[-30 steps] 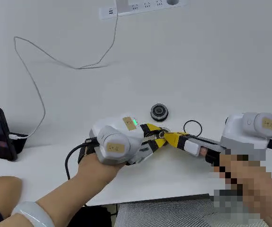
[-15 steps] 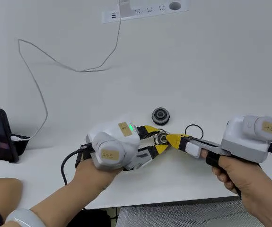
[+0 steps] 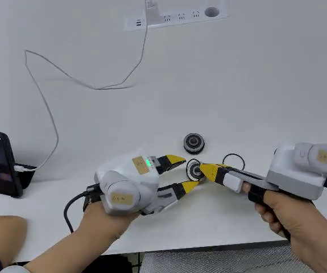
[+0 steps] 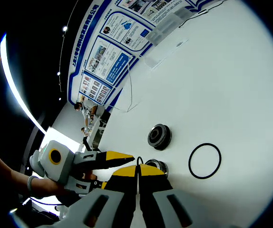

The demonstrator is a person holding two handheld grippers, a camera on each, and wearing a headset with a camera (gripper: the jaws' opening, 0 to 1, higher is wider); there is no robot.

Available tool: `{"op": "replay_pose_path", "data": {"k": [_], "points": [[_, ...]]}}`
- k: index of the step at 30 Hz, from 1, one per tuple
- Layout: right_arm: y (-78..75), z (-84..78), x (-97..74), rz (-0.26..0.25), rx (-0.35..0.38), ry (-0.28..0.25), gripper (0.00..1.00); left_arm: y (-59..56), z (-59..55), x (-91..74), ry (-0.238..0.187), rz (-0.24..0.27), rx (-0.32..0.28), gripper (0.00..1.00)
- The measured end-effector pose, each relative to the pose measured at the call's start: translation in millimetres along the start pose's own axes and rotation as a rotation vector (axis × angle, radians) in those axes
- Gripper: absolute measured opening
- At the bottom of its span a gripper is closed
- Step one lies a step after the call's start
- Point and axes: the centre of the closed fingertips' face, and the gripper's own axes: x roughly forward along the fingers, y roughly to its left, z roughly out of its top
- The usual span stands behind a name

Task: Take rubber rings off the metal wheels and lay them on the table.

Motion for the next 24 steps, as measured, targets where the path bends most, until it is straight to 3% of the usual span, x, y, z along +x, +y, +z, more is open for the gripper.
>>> {"op": "replay_pose_path", "data": {"k": [8, 24], "points": [[6.1, 2.1, -1.2, 0.025, 0.022, -0.013, 0.02, 3.0, -1.9, -4.8, -0.003, 0.019, -0.016, 0.34], [13.6, 11.6, -16.6, 0.029, 0.044, -0.057, 0.02, 3.2, -3.3, -7.1, -0.029, 0.02, -0.039, 0.46]]}}
